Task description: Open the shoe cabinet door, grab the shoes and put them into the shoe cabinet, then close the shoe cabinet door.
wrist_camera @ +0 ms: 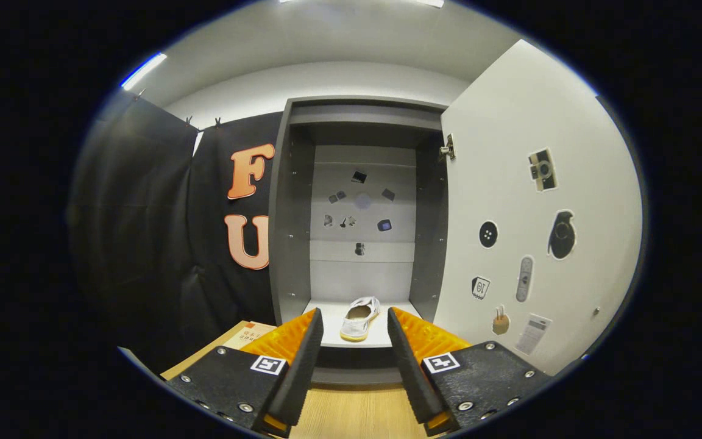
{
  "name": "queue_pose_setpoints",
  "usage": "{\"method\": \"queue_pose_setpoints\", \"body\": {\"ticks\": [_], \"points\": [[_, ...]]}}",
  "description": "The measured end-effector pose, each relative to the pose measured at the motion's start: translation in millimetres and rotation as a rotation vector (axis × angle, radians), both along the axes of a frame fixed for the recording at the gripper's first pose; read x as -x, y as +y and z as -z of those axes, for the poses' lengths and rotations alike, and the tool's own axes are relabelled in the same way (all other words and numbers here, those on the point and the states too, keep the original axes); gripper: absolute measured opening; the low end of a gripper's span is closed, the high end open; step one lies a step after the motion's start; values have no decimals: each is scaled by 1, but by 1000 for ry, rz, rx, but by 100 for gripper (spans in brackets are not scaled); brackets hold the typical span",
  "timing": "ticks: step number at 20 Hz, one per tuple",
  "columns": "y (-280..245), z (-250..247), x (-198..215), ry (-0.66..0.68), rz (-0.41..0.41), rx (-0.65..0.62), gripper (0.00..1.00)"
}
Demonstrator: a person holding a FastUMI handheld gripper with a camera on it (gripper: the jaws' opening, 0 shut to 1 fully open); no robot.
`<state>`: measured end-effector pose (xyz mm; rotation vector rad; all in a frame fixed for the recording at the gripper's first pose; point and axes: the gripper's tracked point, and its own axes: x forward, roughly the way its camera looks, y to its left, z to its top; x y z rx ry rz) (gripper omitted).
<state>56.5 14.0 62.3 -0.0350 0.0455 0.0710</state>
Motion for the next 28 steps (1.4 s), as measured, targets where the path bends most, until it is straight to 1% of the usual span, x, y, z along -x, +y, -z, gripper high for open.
{"method": "queue_pose_setpoints", "body": {"ticks": [2, 5, 6, 8, 13, 19, 22, 25, 28], "points": [[2, -3, 14, -15, 2, -10, 73], [-4, -2, 33, -17, 19, -19, 78], [-4, -2, 40, -19, 22, -22, 81], [-6, -3, 52, -24, 30, -29, 83], [-28, -12, 86, -45, 66, -25, 84], [-87, -26, 135, -72, 171, -33, 85], [-124, -21, 152, -66, 232, -36, 85], [-170, -12, 162, -47, 301, -50, 85], [-216, -3, 161, -42, 371, -64, 86]]}}
